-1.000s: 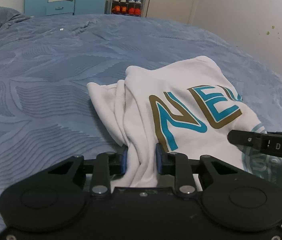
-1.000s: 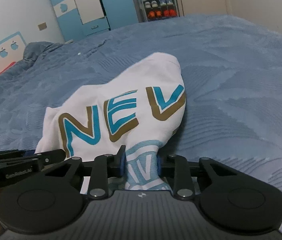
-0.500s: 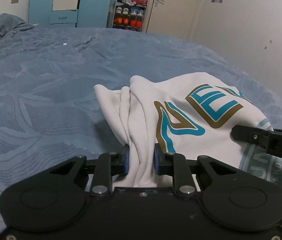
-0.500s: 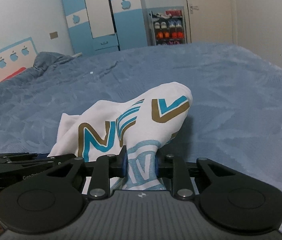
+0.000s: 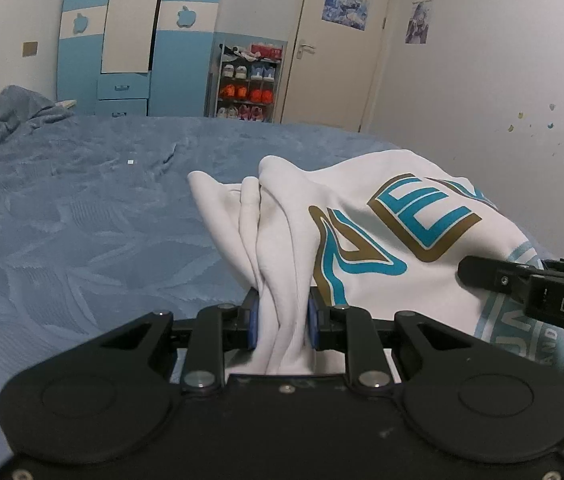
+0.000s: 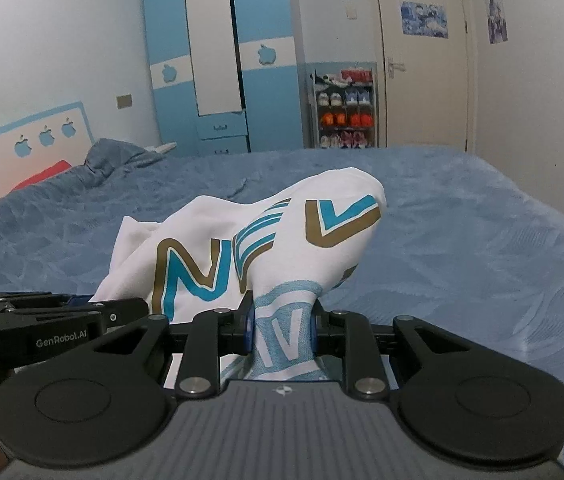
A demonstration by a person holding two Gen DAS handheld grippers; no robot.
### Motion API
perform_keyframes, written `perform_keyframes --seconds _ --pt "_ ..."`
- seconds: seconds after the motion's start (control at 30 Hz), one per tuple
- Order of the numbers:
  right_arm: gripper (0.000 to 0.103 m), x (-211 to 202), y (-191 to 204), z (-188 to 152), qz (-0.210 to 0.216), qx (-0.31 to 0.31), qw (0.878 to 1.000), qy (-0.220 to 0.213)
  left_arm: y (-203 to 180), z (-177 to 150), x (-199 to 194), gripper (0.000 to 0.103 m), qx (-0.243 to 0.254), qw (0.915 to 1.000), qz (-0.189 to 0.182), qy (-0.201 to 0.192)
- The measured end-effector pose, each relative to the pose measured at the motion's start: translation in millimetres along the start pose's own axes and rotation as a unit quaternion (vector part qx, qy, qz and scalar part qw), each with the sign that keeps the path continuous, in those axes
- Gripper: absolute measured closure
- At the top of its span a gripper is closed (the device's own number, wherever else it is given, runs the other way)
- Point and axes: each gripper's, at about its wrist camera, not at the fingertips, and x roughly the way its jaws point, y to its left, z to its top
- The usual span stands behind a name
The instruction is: Fold small clothes
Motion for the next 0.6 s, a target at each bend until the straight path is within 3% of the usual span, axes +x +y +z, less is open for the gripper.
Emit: perform_keyframes --seconds 0.3,0.6 --pt "0.076 -15 -2 12 0.001 -0.005 1.0 -0.005 -15 11 -31 0.082 0.0 0.9999 0.007 -0.014" --pt "0.076 -22 -13 5 -0.018 -0.012 1.0 -0.003 -25 8 -18 0.082 -0.002 0.9999 -0.011 -0.008"
